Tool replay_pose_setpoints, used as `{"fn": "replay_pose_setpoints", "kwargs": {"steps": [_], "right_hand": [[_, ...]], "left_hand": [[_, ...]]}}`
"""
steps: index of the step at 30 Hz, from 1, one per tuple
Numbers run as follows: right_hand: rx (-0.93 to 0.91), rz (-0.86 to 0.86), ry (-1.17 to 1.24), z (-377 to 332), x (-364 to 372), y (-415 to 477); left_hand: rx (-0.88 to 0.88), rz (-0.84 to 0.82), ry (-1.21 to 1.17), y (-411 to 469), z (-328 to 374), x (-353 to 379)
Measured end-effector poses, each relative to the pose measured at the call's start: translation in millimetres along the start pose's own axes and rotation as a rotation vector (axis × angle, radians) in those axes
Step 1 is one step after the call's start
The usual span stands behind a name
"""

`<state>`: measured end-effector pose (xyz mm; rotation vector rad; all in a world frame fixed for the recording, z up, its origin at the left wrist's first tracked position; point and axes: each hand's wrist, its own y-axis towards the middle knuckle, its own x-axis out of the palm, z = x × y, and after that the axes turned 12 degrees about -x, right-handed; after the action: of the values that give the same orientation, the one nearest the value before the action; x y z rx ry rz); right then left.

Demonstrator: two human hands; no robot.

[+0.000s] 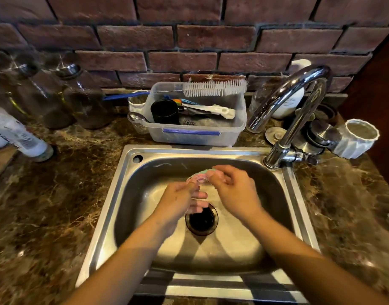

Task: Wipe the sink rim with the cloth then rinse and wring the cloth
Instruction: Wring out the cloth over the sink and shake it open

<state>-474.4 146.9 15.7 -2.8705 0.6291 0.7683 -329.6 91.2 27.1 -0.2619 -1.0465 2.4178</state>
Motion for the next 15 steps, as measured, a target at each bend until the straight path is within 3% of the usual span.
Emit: {"fn": "replay_pose_setpoints", "kwargs": {"steps": [4,9,11,15], "right_hand": [[-0.035,-0.071,0.107,1.0,23.6,-21.9],[0.076,-0.205,0.403,4.7,8.0,-17.4],[0.05,-0.259,0.289,5.2,-17.4,-8.1],[-0.176,-0.461,-0.27,2.3,-50.0,11.7]], "left_hand": [[-0.052,-0.134,-0.248,-2.7,2.5,19.8],[0.015,-0.216,-0.023,4.4,2.3,9.1],[0.1,-0.176,0.202,7.3,-0.2,-1.6],[0.599,0.085,1.171,11.9,6.0,-17.8]]}}
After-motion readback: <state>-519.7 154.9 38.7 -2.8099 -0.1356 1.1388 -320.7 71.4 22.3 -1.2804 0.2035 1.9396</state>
